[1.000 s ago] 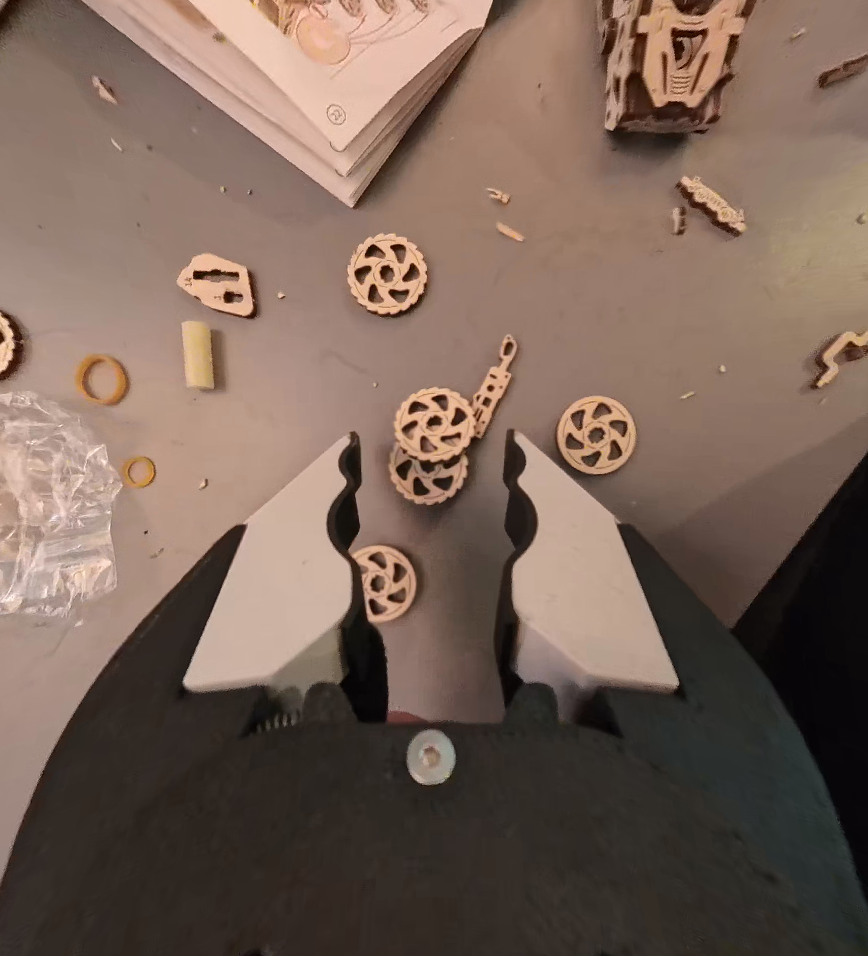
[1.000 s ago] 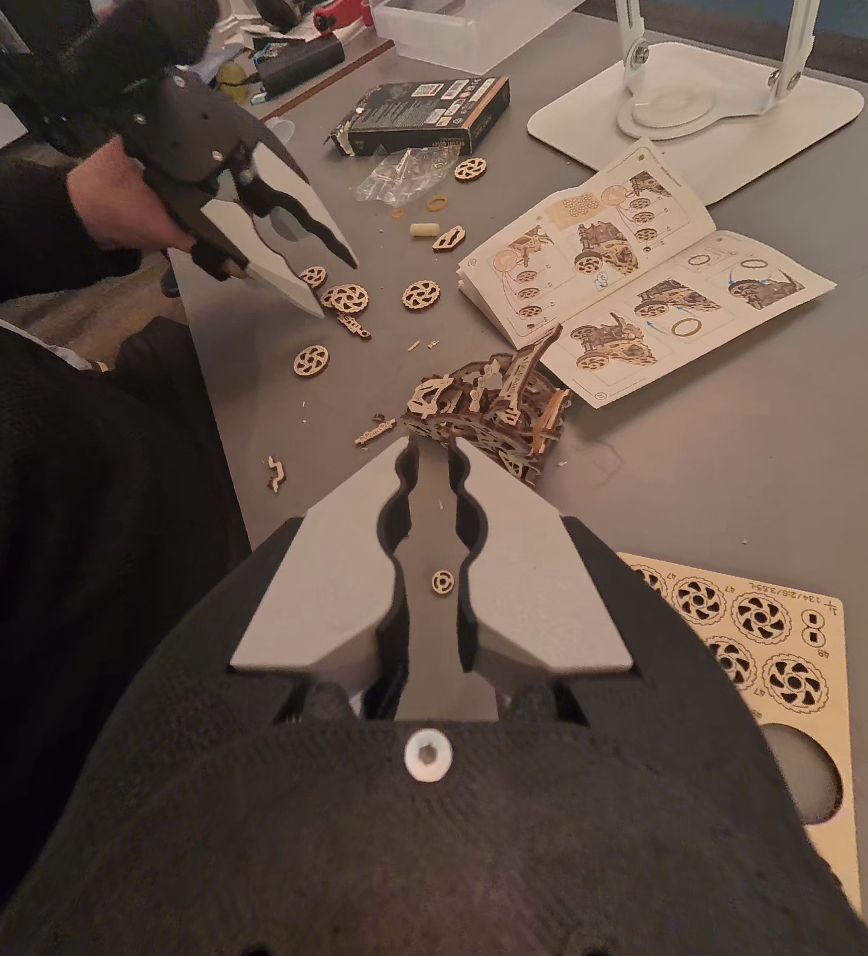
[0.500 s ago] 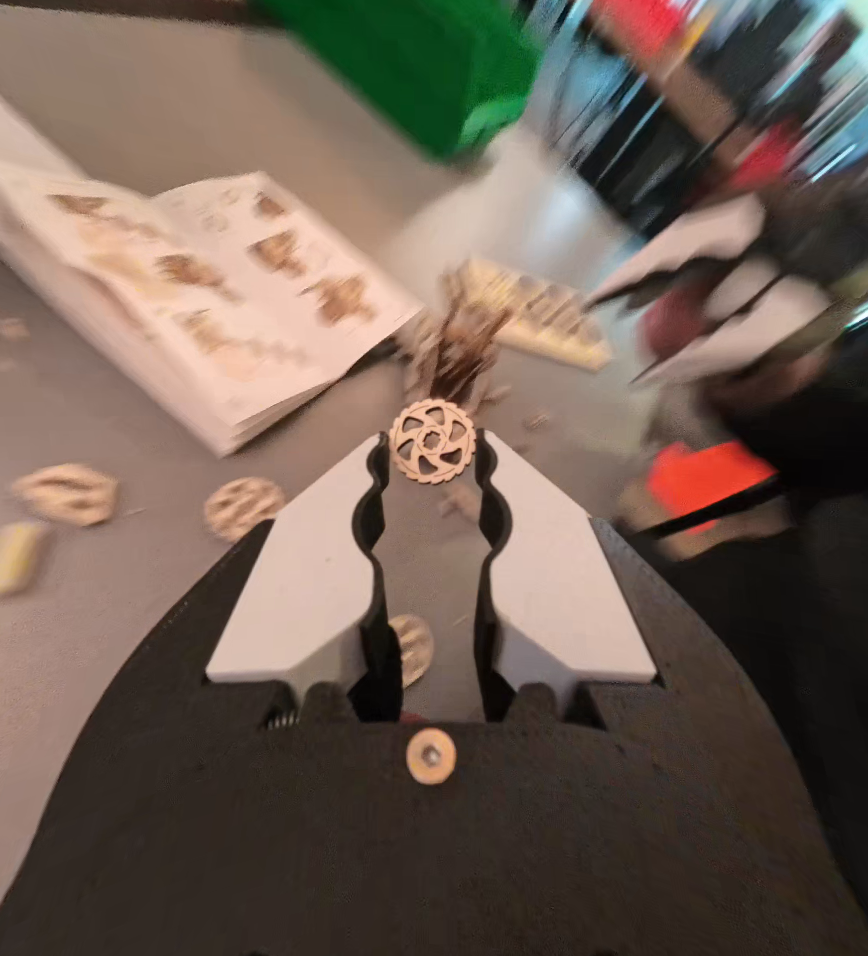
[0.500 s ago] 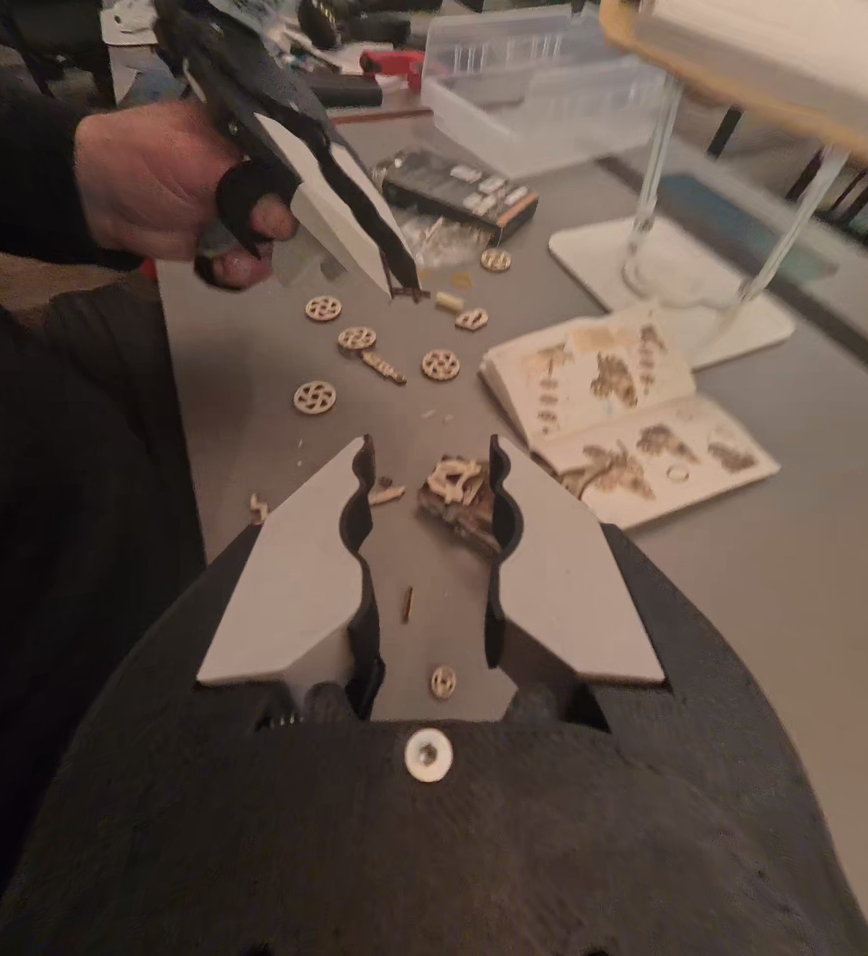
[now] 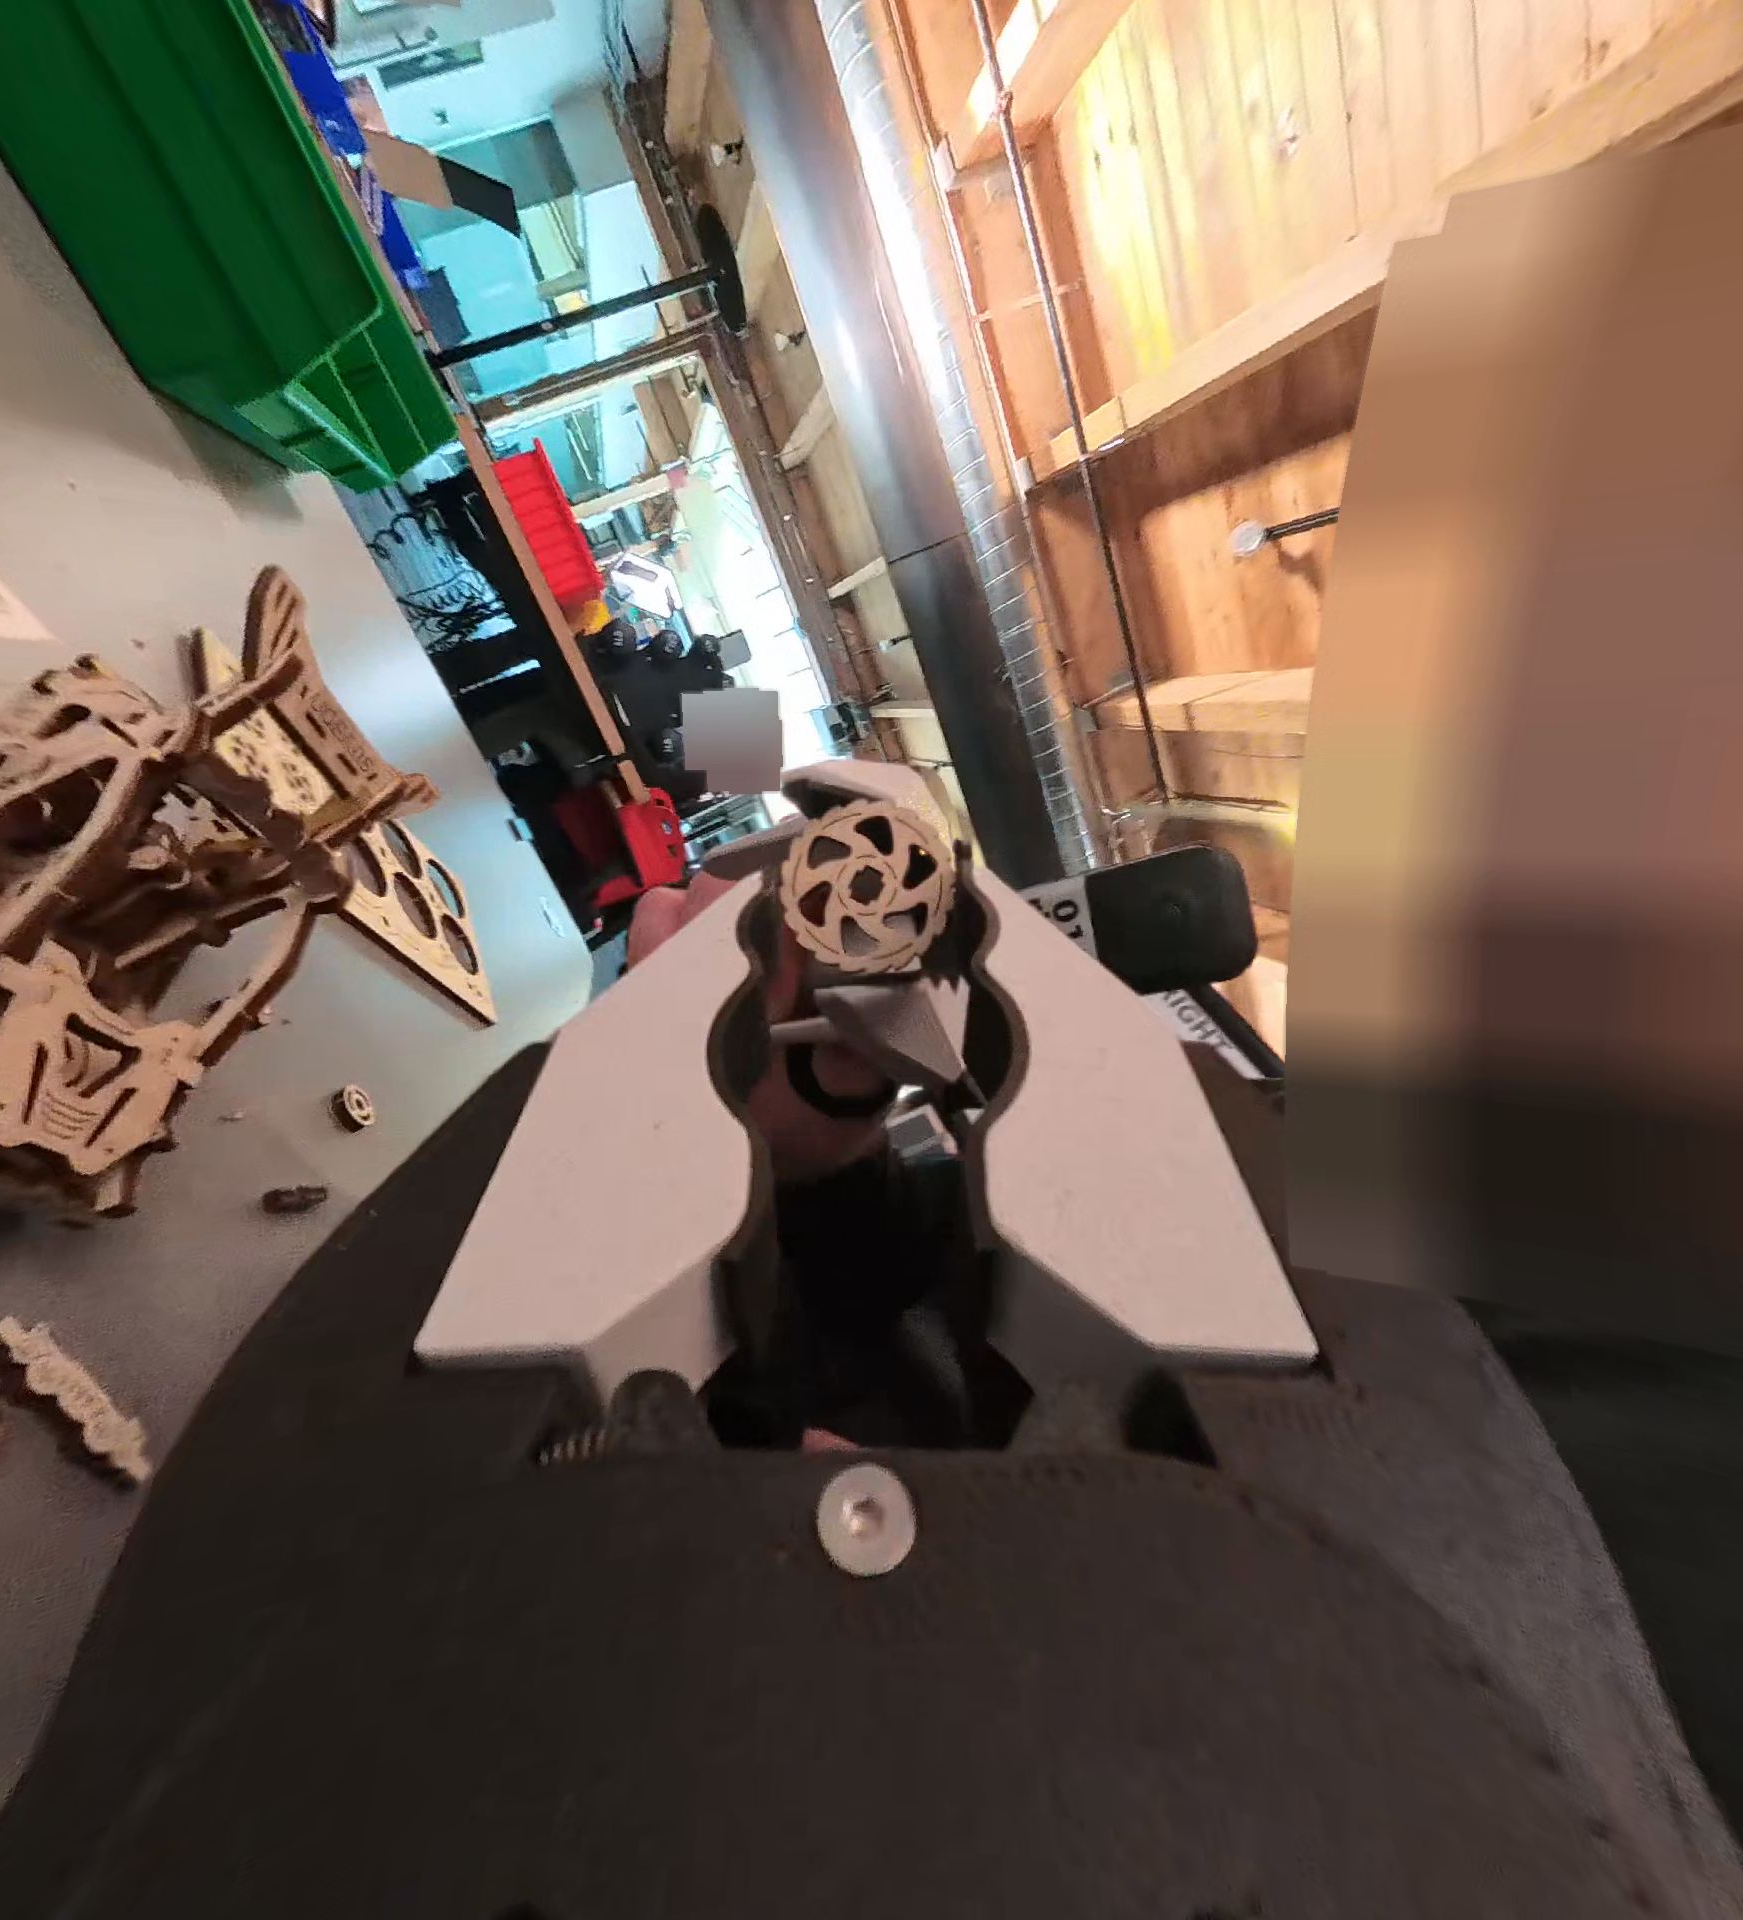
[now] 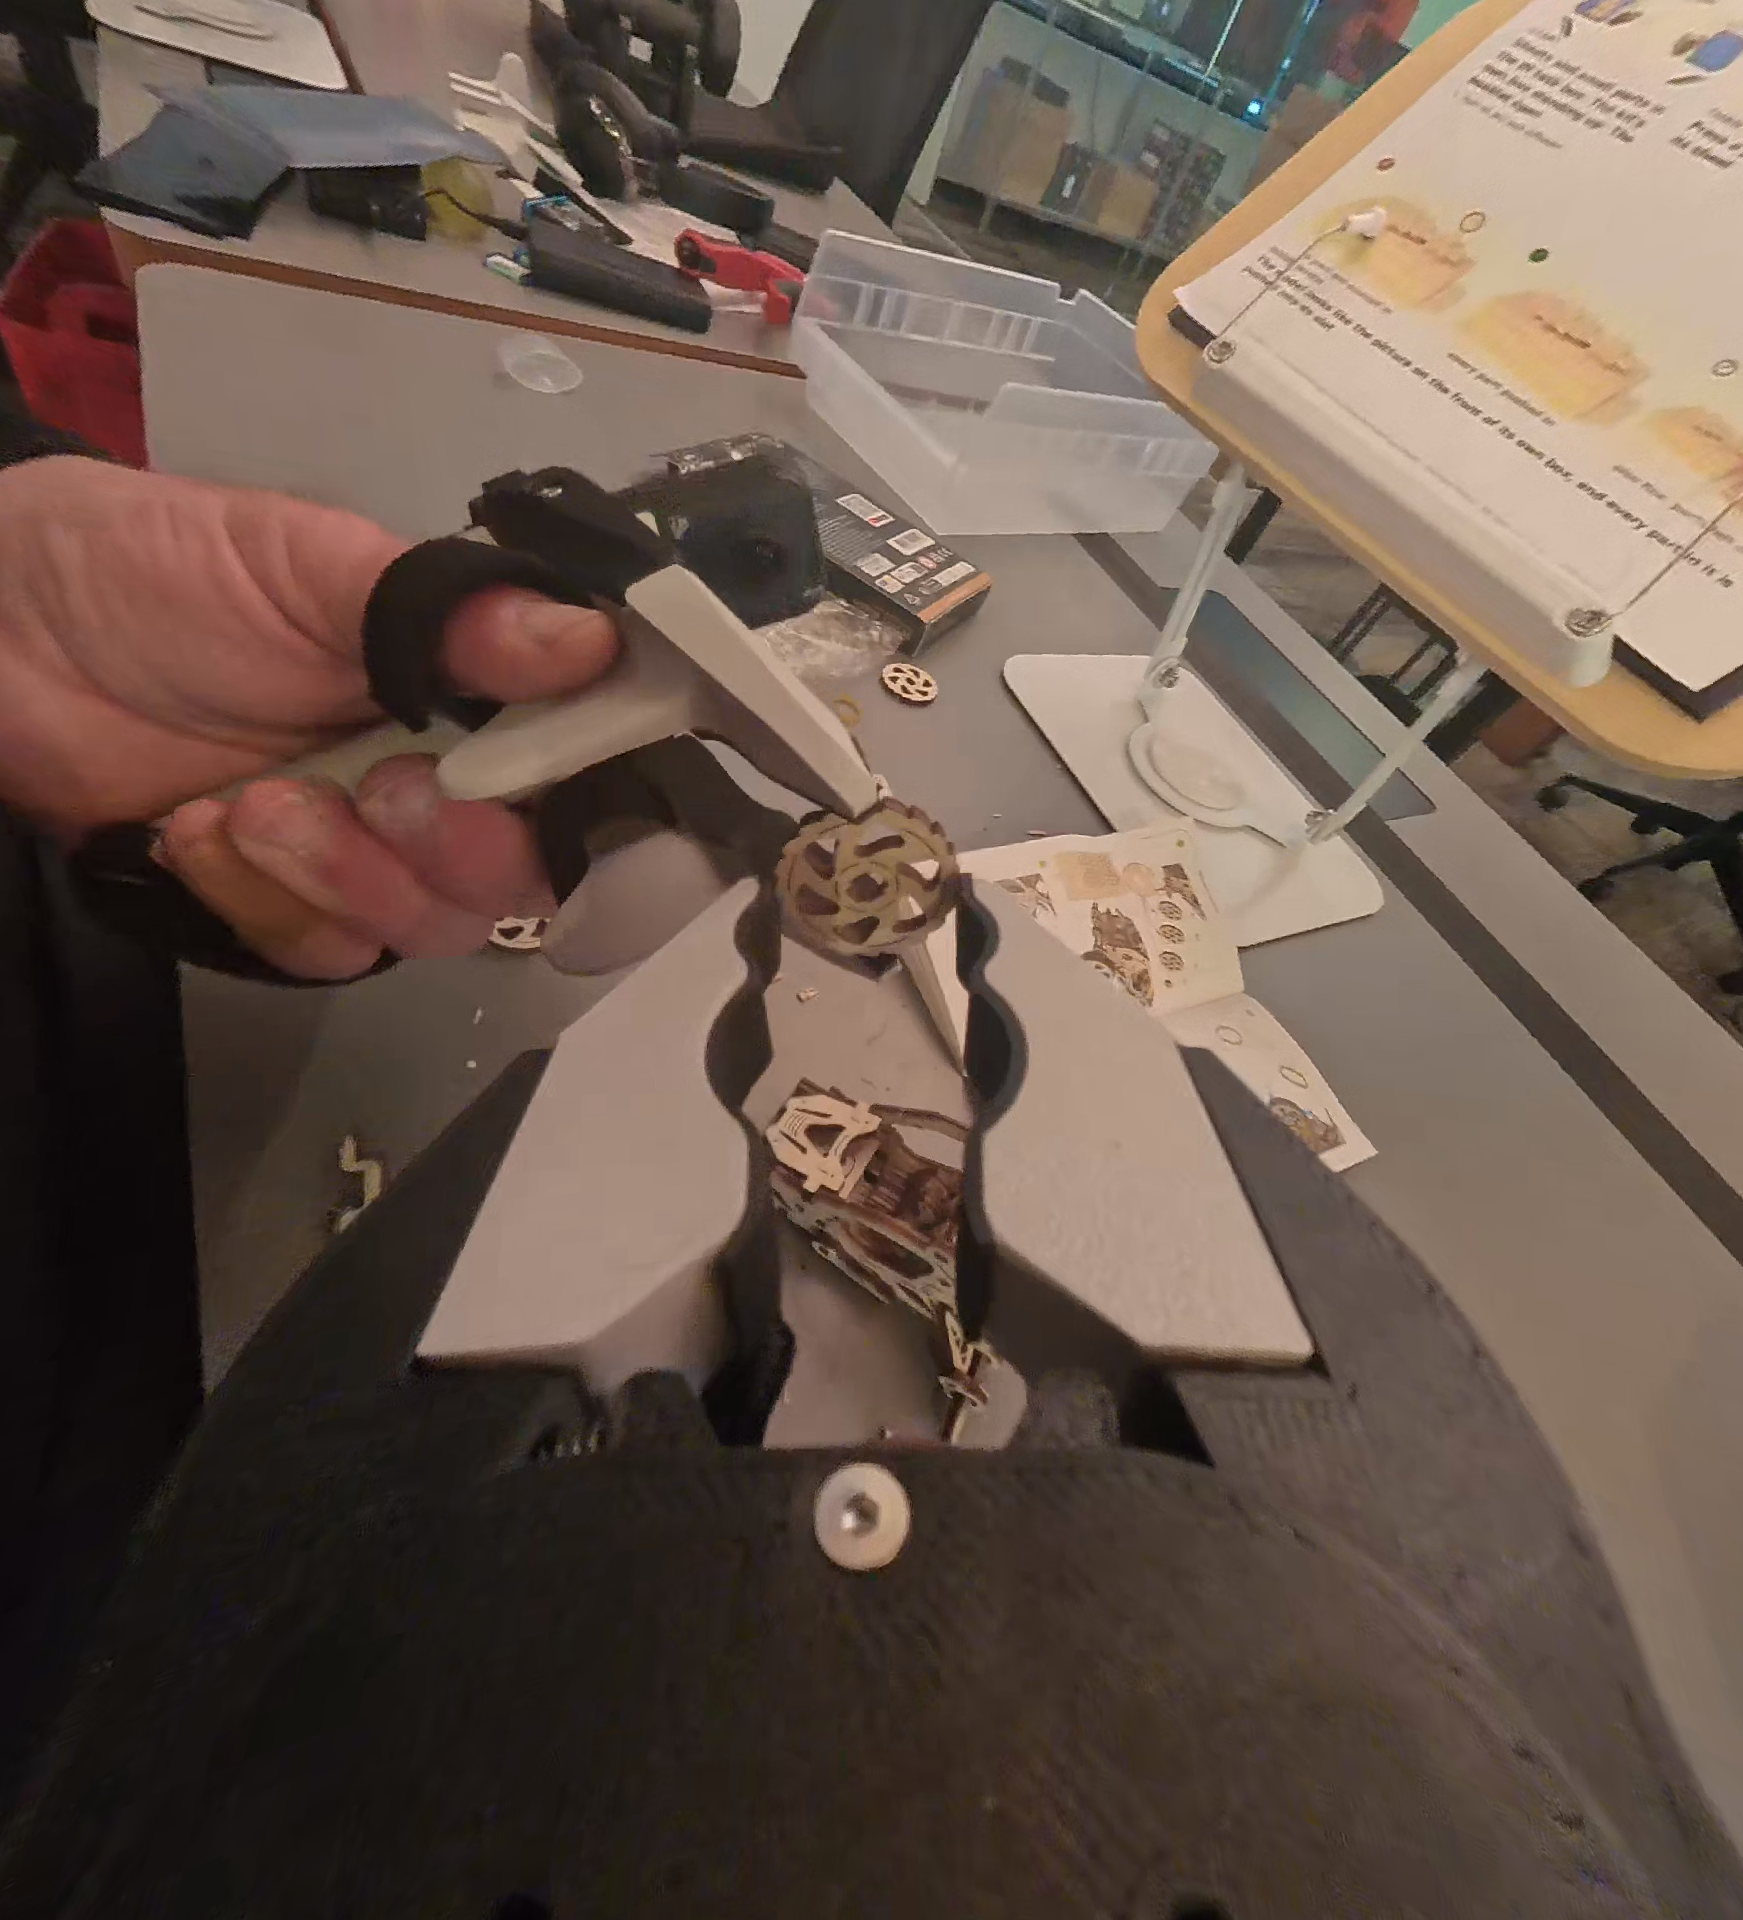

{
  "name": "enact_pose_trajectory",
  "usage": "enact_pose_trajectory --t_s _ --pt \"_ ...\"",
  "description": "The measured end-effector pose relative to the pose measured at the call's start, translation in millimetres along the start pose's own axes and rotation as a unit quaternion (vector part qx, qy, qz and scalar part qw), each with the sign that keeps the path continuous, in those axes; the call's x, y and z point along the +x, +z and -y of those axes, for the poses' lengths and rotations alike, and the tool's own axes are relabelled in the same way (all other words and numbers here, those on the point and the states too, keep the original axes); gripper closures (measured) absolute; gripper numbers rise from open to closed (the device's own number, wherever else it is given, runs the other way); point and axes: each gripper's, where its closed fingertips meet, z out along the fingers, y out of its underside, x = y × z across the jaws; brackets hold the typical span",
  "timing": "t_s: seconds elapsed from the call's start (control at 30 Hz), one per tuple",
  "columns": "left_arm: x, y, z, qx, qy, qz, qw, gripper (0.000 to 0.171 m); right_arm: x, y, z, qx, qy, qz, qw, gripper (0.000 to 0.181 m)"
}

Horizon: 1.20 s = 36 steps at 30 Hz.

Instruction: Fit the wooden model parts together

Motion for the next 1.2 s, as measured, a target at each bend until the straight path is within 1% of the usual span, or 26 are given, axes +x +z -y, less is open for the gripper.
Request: enact_pose_trajectory --t_s 0.1,0.17,0.23,0.3,0.33,0.4,0.43,0.47,0.5,0.53,0.57,0.6,0.63,0.67,0.7,0.77,0.8,0.87,0.97,1.03,1.1,1.17,1.2 --pt "0.6 3.1 -2.3 -0.002 -0.01 -0.013 1.0 0.141 -0.2 -4.1 -0.6 0.005 0.004 0.002 1.0 0.151" --pt "1.1 3.7 -1.8 -0.006 0.017 -0.003 1.0 0.14 1.2 -8.4 0.2 0.01 0.006 -0.001 1.0 0.15" --pt "-4.1 0.1 -0.4 -0.026 0.07 0.035 0.997 0.122 7.6 -15.9 -1.2 0.011 0.024 -0.003 1.0 0.15" --pt "-15.6 -4.8 0.5 -0.066 0.141 0.094 0.983 0.112 17.6 -26.7 -7.7 0.007 0.036 -0.015 0.999 0.15" --pt "-26.2 -6.9 -2.0 -0.104 0.199 0.139 0.964 0.107 21.8 -33.2 -11.6 0.007 0.043 -0.019 0.999 0.151" --pt "-50.6 -12.0 -0.5 -0.167 0.302 0.229 0.91 0.1 29.9 -46.7 -20.9 0.004 0.054 -0.032 0.998 0.151" --pt "-61.6 -13.2 1.0 -0.193 0.339 0.266 0.881 0.096 33.3 -52.9 -26.9 -0.002 0.06 -0.039 0.997 0.151" --pt "-75.6 -15.8 2.3 -0.224 0.369 0.309 0.847 0.089 36.0 -58.5 -33.0 -0.008 0.065 -0.046 0.997 0.151" --pt "-88.3 -17.4 2.8 -0.249 0.389 0.343 0.818 0.078 37.8 -63.3 -38.7 -0.012 0.071 -0.05 0.996 0.151" --pt "-97.2 -16.0 -0.7 -0.272 0.396 0.356 0.802 0.078 38.8 -67.3 -44.1 -0.015 0.077 -0.054 0.995 0.151" --pt "-107.5 -16.3 -3.7 -0.293 0.402 0.374 0.783 0.082 39.1 -70.4 -49.4 -0.02 0.083 -0.056 0.995 0.15" --pt "-118.7 -17.8 -6.2 -0.315 0.408 0.394 0.76 0.083 38.7 -72.8 -54.5 -0.024 0.087 -0.058 0.994 0.15" --pt "-127.4 -17.9 -8.9 -0.331 0.412 0.404 0.747 0.085 38.3 -74.6 -59.1 -0.028 0.09 -0.061 0.994 0.15" --pt "-134.6 -18.1 -11.2 -0.34 0.408 0.409 0.742 0.091 37.2 -75.8 -63.1 -0.031 0.093 -0.062 0.993 0.15" --pt "-140.9 -19.1 -13.2 -0.346 0.398 0.415 0.742 0.096 36.1 -76.6 -66.4 -0.034 0.096 -0.062 0.993 0.15" --pt "-147.2 -18.8 -16.8 -0.346 0.376 0.412 0.754 0.11 33.9 -77.5 -71.8 -0.039 0.098 -0.061 0.993 0.15" --pt "-148.1 -18.7 -16.8 -0.345 0.375 0.411 0.756 0.122 33.2 -77.6 -74.1 -0.042 0.098 -0.06 0.992 0.15" --pt "-148.1 -16.7 -16.2 -0.338 0.368 0.408 0.764 0.122 33.2 -77.2 -77.6 -0.045 0.101 -0.059 0.992 0.15" --pt "-144.4 -15.5 -15.0 -0.321 0.346 0.398 0.787 0.123 35.7 -75.2 -80.0 -0.046 0.104 -0.058 0.992 0.15" --pt "-137.2 -15.6 -12.4 -0.297 0.321 0.385 0.813 0.123 39.5 -72.3 -85.5 -0.06 0.116 -0.057 0.99 0.15" --pt "-127.1 -16.2 -9.2 -0.269 0.289 0.363 0.844 0.123 41.2 -67.4 -87.9 -0.071 0.122 -0.048 0.989 0.15" --pt "-114.6 -15.5 -4.4 -0.23 0.249 0.333 0.88 0.123 42.1 -61.1 -85.3 -0.076 0.113 -0.042 0.99 0.15" --pt "-108.8 -15.5 -1.3 -0.212 0.236 0.321 0.892 0.123 41.4 -56.7 -83.6 -0.079 0.109 -0.037 0.99 0.15"
